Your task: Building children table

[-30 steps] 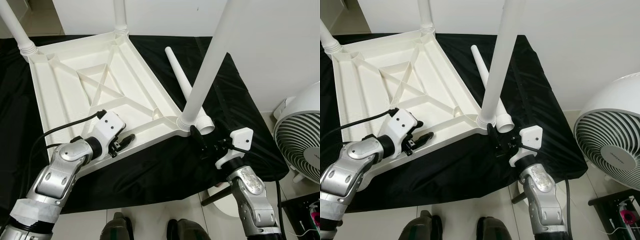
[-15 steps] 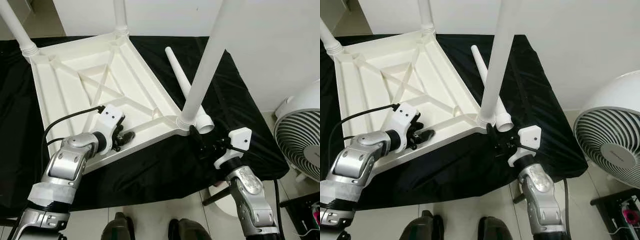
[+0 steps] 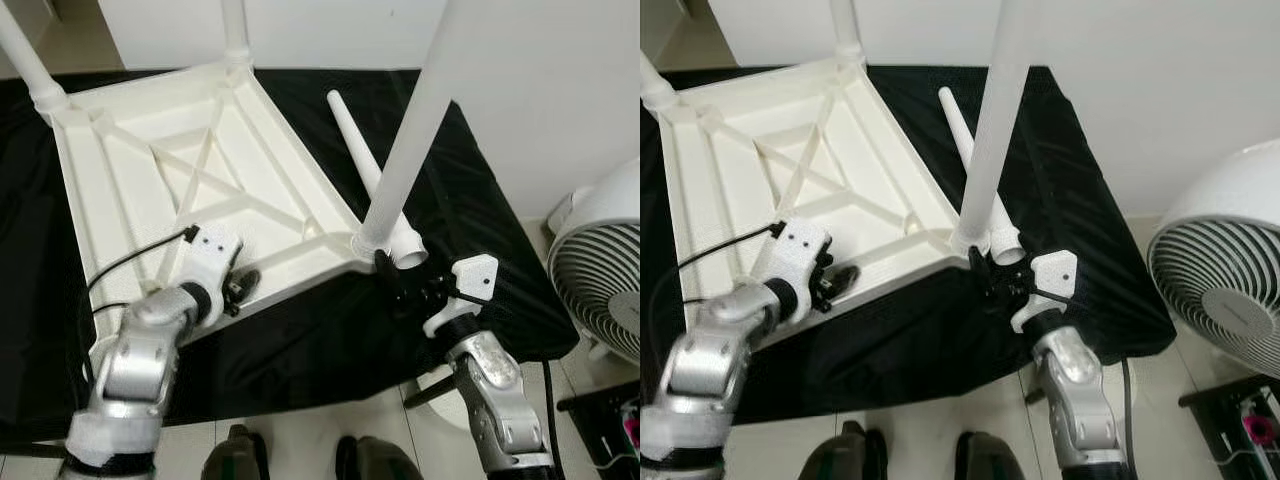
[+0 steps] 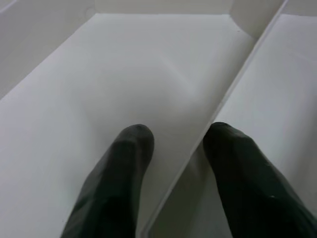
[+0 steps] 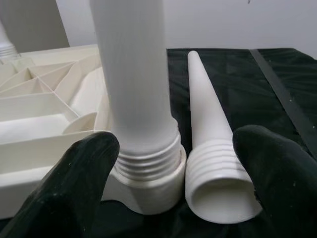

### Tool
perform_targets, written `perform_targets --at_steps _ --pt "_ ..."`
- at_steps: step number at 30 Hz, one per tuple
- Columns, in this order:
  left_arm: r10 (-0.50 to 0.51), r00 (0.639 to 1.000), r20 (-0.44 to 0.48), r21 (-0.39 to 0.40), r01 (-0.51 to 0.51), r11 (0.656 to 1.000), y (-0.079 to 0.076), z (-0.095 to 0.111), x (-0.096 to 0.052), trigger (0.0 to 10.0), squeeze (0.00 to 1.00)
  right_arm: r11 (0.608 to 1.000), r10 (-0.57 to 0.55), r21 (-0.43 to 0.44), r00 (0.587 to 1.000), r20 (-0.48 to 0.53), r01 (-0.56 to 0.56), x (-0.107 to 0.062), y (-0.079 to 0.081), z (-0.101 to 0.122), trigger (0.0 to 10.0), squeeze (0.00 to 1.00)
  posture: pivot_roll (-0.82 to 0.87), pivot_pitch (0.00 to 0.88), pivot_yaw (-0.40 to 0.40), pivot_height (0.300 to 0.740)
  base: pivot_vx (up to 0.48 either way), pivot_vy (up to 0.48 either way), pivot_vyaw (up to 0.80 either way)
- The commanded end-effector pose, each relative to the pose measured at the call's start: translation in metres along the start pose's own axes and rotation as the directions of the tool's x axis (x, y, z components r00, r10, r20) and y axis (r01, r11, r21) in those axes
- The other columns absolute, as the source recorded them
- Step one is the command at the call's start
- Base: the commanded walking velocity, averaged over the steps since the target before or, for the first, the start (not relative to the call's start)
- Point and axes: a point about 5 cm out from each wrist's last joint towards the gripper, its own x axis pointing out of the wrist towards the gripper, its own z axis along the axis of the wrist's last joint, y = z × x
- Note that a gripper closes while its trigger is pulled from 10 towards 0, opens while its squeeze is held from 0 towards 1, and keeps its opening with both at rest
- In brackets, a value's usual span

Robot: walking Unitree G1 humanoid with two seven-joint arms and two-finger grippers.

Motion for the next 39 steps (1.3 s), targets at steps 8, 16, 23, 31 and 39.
perform_targets --at_steps 8,16,23,31,39 --pt "0.381 0.919 -0.104 -0.023 -0.385 0.923 0.015 -0.018 -0.014 0.0 0.0 1.0 0.014 0.003 1.0 -0.019 -0.014 0.0 0.001 -0.002 10.0 0.0 -0.01 0.111 -0.02 0.74 0.0 0.0 0.0" --pt "0.384 0.92 -0.084 -0.043 -0.388 0.921 0.008 -0.014 -0.01 3.2 0.0 1.0 0.017 0.004 1.0 -0.018 -0.017 0.001 0.001 -0.002 10.0 0.0 -0.01 0.113 -0.022 0.74 0.0 0.0 0.0" --pt "0.358 0.934 -0.017 -0.011 -0.358 0.934 0.006 0.0 0.0 10.0 0.0 1.0 0.019 0.008 1.0 -0.014 -0.019 0.003 0.003 -0.002 10.0 0.0 -0.01 0.111 -0.02 0.74 0.0 0.0 0.0" --pt "0.186 0.962 0.201 -0.019 -0.186 0.982 -0.007 0.029 0.002 10.0 1.0 1.0 -0.001 0.015 1.0 -0.008 0.001 0.002 0.004 -0.002 10.0 0.0 -0.02 0.111 -0.001 0.74 0.0 0.0 0.0" --pt "0.061 0.944 0.323 0.058 -0.084 0.995 -0.008 0.042 -0.008 10.0 0.0 1.0 -0.007 0.016 1.0 -0.011 0.008 0.001 0.004 -0.003 10.0 0.0 -0.02 0.108 0.001 0.74 0.0 0.0 0.0"
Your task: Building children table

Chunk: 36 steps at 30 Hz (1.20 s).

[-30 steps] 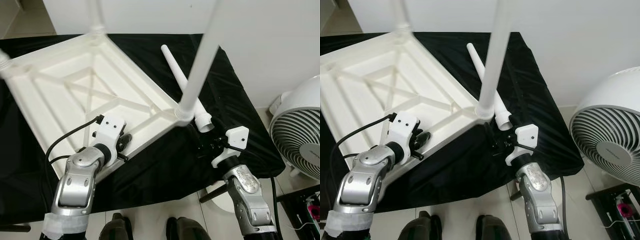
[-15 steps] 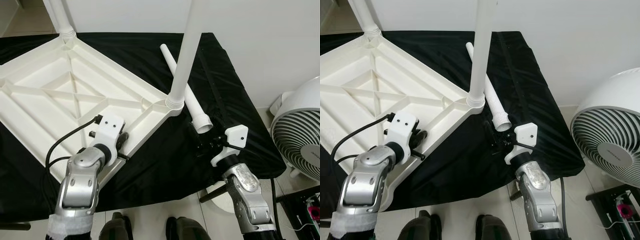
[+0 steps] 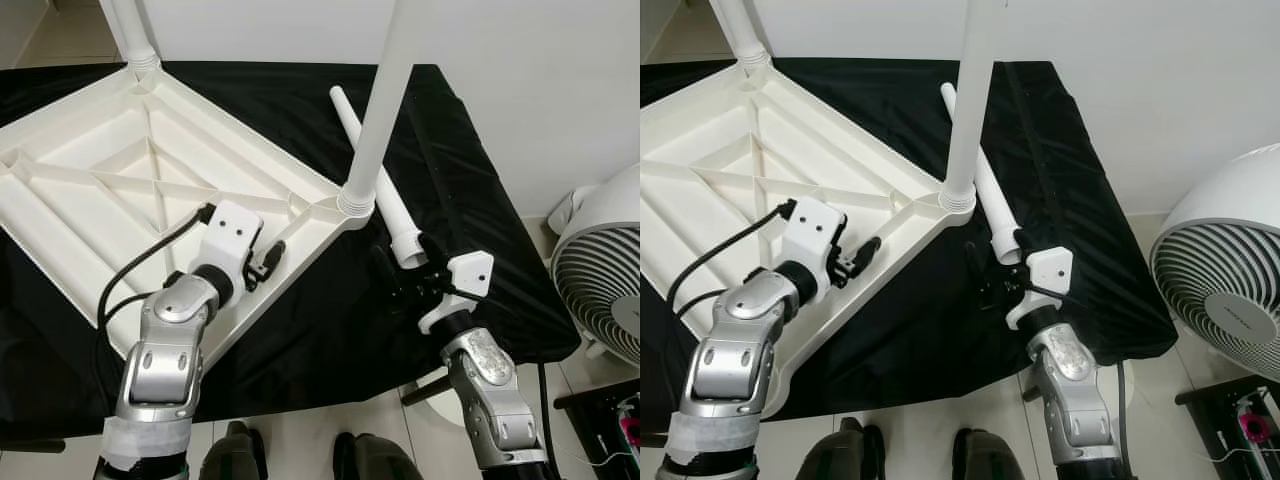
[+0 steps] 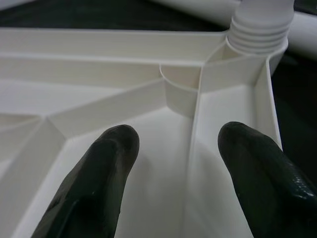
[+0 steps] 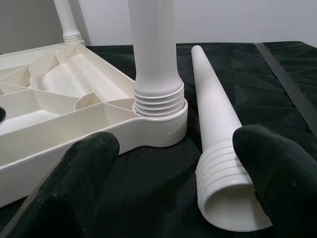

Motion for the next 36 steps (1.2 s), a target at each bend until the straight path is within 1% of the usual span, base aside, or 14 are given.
perform_targets --at_steps 1,2,3,4,5,6,8,12,14,23,28,33,35,36 --pt "-0.002 0.998 0.055 0.021 0.001 1.0 0.004 0.004 -0.006 10.0 0.0 1.0 -0.006 -0.002 1.0 -0.015 0.006 -0.002 -0.001 -0.003 10.0 0.0 -0.01 0.104 0.002 0.74 0.0 0.0 0.0" --pt "-0.041 0.995 0.093 0.065 0.035 0.997 0.007 0.007 -0.01 10.0 0.0 1.0 -0.006 -0.004 1.0 -0.013 0.006 -0.001 -0.001 -0.003 10.0 0.0 -0.01 0.101 0.003 0.74 0.0 0.0 0.0" --pt "-0.041 0.995 0.093 0.065 0.035 0.997 0.007 0.007 -0.01 10.0 0.0 1.0 -0.006 -0.004 1.0 -0.013 0.006 -0.001 -0.001 -0.003 10.0 0.0 -0.01 0.101 0.003 0.74 0.0 0.0 0.0" --pt "-0.089 0.991 0.105 0.096 0.079 0.992 0.01 0.007 -0.015 10.0 0.0 1.0 -0.007 -0.006 1.0 -0.013 0.007 0.0 -0.002 -0.004 10.0 0.0 0.0 0.097 0.004 0.74 0.0 0.0 0.0" --pt "-0.089 0.991 0.105 0.096 0.079 0.992 0.01 0.007 -0.015 10.0 0.0 1.0 -0.007 -0.006 1.0 -0.013 0.007 0.0 -0.002 -0.004 10.0 0.0 0.0 0.097 0.004 0.74 0.0 0.0 0.0" --pt "-0.154 0.981 0.115 0.101 0.143 0.985 0.012 0.006 -0.02 10.0 0.0 1.0 -0.007 -0.006 1.0 -0.011 0.007 0.001 -0.002 -0.004 10.0 0.0 0.0 0.092 0.005 0.74 0.0 0.0 0.0" --pt "-0.195 0.974 0.119 0.114 0.181 0.977 0.014 0.005 -0.024 10.0 0.0 1.0 -0.006 -0.006 1.0 -0.01 0.006 0.001 -0.002 -0.004 10.0 0.0 0.01 0.09 0.004 0.74 0.0 0.0 0.0" --pt "-0.256 0.962 0.099 0.165 0.237 0.957 0.017 0.003 -0.03 10.0 0.0 1.0 -0.003 -0.006 1.0 -0.009 0.003 0.001 -0.002 -0.005 10.0 0.0 0.02 0.085 0.008 0.74 0.0 0.0 0.0" --pt "-0.326 0.943 0.069 0.184 0.309 0.933 0.026 0.002 -0.042 10.0 0.0 1.0 -0.002 -0.008 1.0 -0.007 0.002 0.002 -0.002 -0.005 10.0 0.0 0.03 0.082 0.011 0.74 0.0 0.0 0.0" --pt "-0.377 0.926 0.019 0.271 0.359 0.893 0.042 0.0 -0.052 10.0 0.0 1.0 0.012 -0.006 1.0 -0.01 -0.012 0.003 0.0 -0.007 10.0 0.0 0.05 0.077 0.004 0.74 0.0 0.0 0.0" --pt "-0.439 0.898 -0.038 0.328 0.426 0.843 0.059 -0.01 -0.057 10.0 0.0 0.999 0.027 -0.018 0.999 -0.019 -0.027 0.001 -0.003 -0.009 10.0 0.0 0.06 0.076 0.001 0.74 0.0 0.0 0.0" --pt "-0.458 0.887 -0.055 0.341 0.448 0.827 0.062 -0.012 -0.059 10.0 0.0 0.999 0.028 -0.02 0.999 -0.02 -0.029 0.001 -0.004 -0.01 10.0 0.0 0.06 0.078 0.001 0.74 0.0 0.0 0.0" --pt "-0.496 0.857 -0.137 0.367 0.509 0.778 0.065 -0.021 -0.064 10.0 0.0 0.999 0.035 -0.024 0.999 -0.025 -0.036 -0.001 -0.004 -0.01 10.0 0.0 0.06 0.081 0.005 0.74 0.0 0.0 0.0" --pt "-0.496 0.857 -0.137 0.367 0.509 0.778 0.065 -0.021 -0.064 10.0 0.0 0.999 0.035 -0.024 0.999 -0.025 -0.036 -0.001 -0.004 -0.01 10.0 0.0 0.06 0.081 0.005 0.74 0.0 0.0 0.0"
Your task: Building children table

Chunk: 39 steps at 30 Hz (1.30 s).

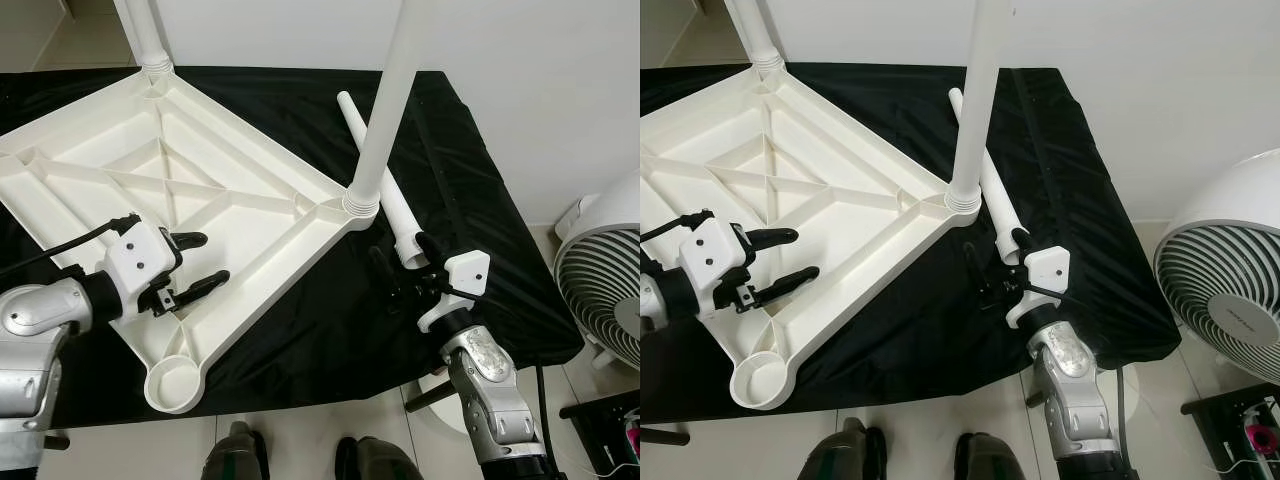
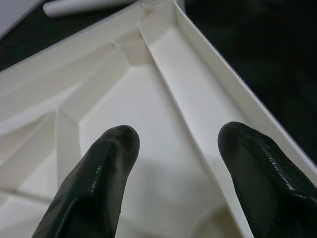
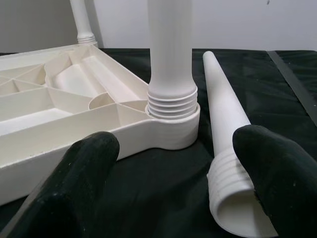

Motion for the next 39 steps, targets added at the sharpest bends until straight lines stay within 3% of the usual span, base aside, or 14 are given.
perform_targets --at_steps 1,23,39 --pt "-0.081 0.996 -0.024 0.002 0.081 0.997 -0.009 -0.007 0.0 10.0 0.0 1.0 0.004 0.0 1.0 -0.022 -0.004 -0.004 -0.001 -0.005 10.0 0.0 0.06 0.082 0.008 0.74 0.0 0.0 0.0" --pt "-0.121 0.991 -0.062 0.03 0.124 0.992 -0.029 -0.027 0.01 10.0 0.0 1.0 0.011 0.0 1.0 -0.025 -0.011 -0.007 0.0 -0.004 10.0 0.0 0.04 0.097 0.007 0.74 0.0 0.0 0.0" --pt "-0.046 0.999 0.014 0.024 0.046 0.999 -0.037 -0.021 0.049 10.0 0.0 1.0 -0.013 -0.003 1.0 -0.017 0.013 -0.008 0.0 0.0 10.0 0.0 0.0 0.113 0.015 0.74 0.0 0.0 0.0"
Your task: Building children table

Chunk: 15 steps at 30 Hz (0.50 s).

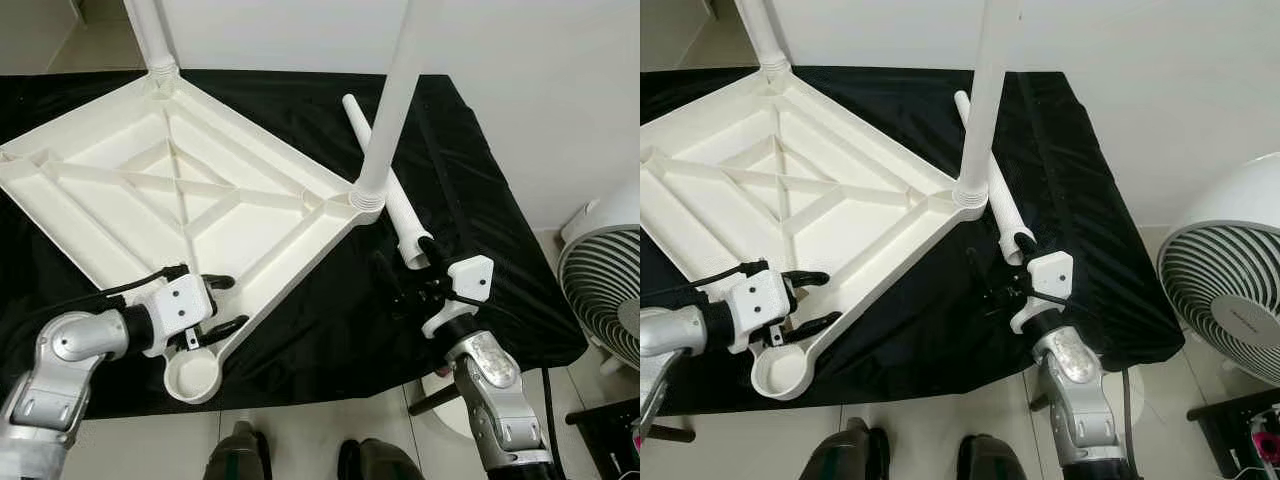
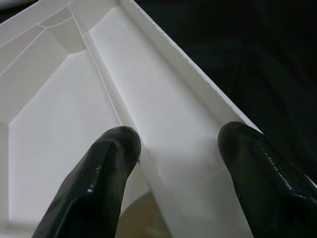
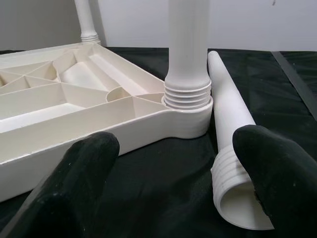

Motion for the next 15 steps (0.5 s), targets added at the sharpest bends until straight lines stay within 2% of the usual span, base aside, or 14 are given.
perform_targets --at_steps 1,3,4,9,11,15 --pt "0.079 0.997 -0.021 -0.009 -0.079 0.997 0.0 -0.005 0.009 10.0 0.0 1.0 -0.007 0.005 1.0 -0.008 0.007 -0.002 0.001 0.0 10.0 0.0 -0.01 0.115 0.015 0.74 0.0 0.0 0.0" --pt "0.102 0.995 -0.015 -0.01 -0.102 0.995 0.002 -0.004 0.014 10.0 0.0 1.0 -0.01 0.006 1.0 -0.007 0.011 -0.002 0.001 0.0 10.0 0.0 -0.01 0.118 0.015 0.74 0.0 0.0 0.0" --pt "0.144 0.989 -0.03 0.007 -0.144 0.99 0.006 -0.005 0.019 10.0 0.0 1.0 -0.012 0.008 1.0 -0.006 0.012 -0.002 0.002 0.0 10.0 0.0 -0.01 0.12 0.016 0.74 0.0 0.0 0.0" --pt "0.202 0.978 -0.049 -0.003 -0.202 0.979 0.011 -0.006 0.026 10.0 0.0 1.0 -0.012 0.01 1.0 -0.007 0.013 -0.002 0.003 0.001 10.0 0.0 -0.02 0.124 0.016 0.74 0.0 0.0 0.0" --pt "0.284 0.958 -0.047 -0.037 -0.286 0.957 0.02 -0.002 0.035 10.0 0.0 1.0 -0.015 0.014 1.0 -0.007 0.015 -0.003 0.004 0.001 10.0 0.0 -0.02 0.127 0.015 0.74 0.0 0.0 0.0" --pt "0.352 0.935 -0.048 -0.046 -0.354 0.934 0.027 0.001 0.042 10.0 0.0 1.0 -0.018 0.018 1.0 -0.007 0.018 -0.003 0.004 0.002 10.0 0.0 -0.02 0.128 0.015 0.74 0.0 0.0 0.0"
